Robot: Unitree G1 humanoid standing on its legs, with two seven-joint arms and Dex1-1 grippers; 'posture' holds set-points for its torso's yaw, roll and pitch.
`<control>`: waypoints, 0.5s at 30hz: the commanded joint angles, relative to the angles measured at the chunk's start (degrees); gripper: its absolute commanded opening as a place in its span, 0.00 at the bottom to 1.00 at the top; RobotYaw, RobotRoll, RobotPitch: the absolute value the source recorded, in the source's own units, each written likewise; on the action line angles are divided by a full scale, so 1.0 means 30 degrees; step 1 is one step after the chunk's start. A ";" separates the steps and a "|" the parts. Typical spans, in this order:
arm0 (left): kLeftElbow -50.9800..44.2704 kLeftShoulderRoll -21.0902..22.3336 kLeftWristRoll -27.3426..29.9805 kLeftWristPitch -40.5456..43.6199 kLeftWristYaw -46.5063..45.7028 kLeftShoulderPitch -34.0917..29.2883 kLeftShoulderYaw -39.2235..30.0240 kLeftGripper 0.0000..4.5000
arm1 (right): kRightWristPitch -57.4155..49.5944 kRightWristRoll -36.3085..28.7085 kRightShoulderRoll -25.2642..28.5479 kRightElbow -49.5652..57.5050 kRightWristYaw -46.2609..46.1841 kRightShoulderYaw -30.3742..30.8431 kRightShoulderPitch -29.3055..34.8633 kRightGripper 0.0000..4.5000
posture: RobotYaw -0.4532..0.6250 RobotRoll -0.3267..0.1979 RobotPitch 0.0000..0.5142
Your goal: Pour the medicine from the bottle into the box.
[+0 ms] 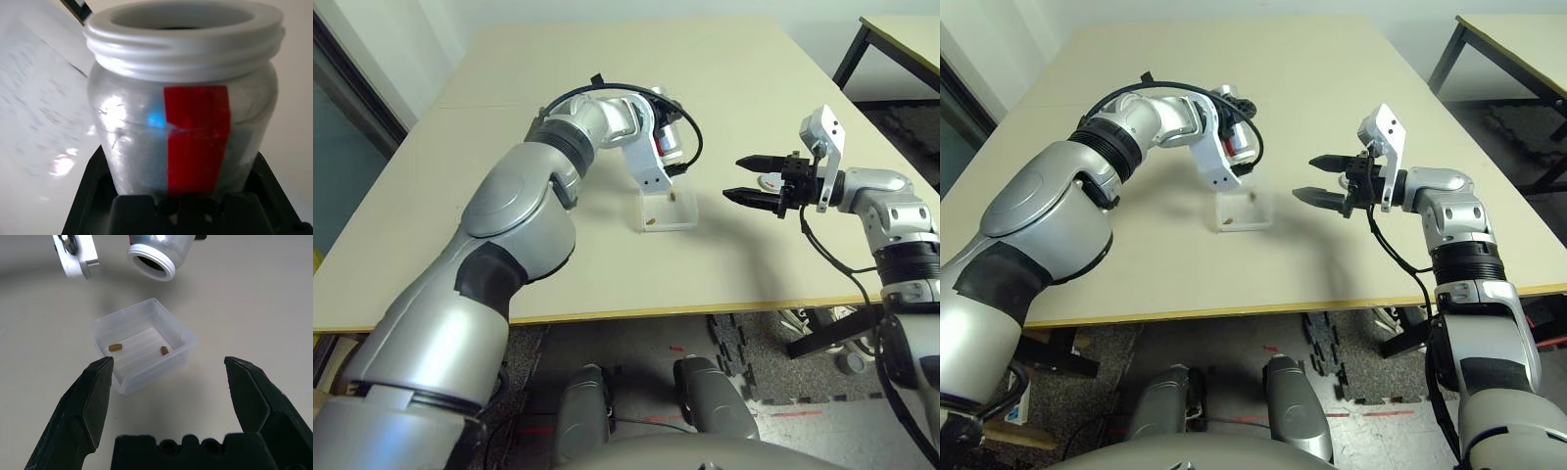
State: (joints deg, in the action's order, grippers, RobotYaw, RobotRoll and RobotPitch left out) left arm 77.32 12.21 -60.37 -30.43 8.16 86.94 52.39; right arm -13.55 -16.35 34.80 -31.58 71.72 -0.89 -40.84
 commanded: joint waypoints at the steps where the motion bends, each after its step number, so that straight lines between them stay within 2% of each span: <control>1: 0.0212 0.0269 0.3027 -0.0202 0.3200 -0.0580 -0.2683 0.60 | 0.0105 -0.0010 -0.0026 -0.0183 0.0042 -0.0050 -0.0075 1.00 | 0.19 0.62 0.09; 4: 0.0095 0.0141 0.6789 0.0953 0.7103 -0.1289 -0.6213 0.60 | 0.0533 0.0349 0.0051 -0.0472 0.0217 0.0255 -0.0174 1.00 | 0.20 0.62 0.09; 8: -0.0439 -0.0321 1.2003 0.4413 1.1380 -0.2088 -1.1223 0.60 | 0.0842 0.0587 0.0015 -0.0675 0.0380 0.0420 -0.0333 1.00 | 0.20 0.62 0.09; 13: -0.1502 -0.0219 1.6279 0.8819 1.2711 -0.3122 -1.5485 0.60 | 0.1164 0.0895 -0.0005 -0.0871 0.0666 0.0607 -0.0440 1.00 | 0.22 0.62 0.09; 15: -0.2031 -0.0118 1.7233 1.0157 1.2749 -0.3584 -1.6427 0.60 | 0.1284 0.0988 -0.0031 -0.1012 0.0763 0.0676 -0.0534 1.00 | 0.22 0.62 0.09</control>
State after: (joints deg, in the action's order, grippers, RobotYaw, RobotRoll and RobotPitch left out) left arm 72.24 11.49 -11.37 -3.39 45.82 77.44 4.87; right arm -10.42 -13.91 34.79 -33.95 73.52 0.52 -41.64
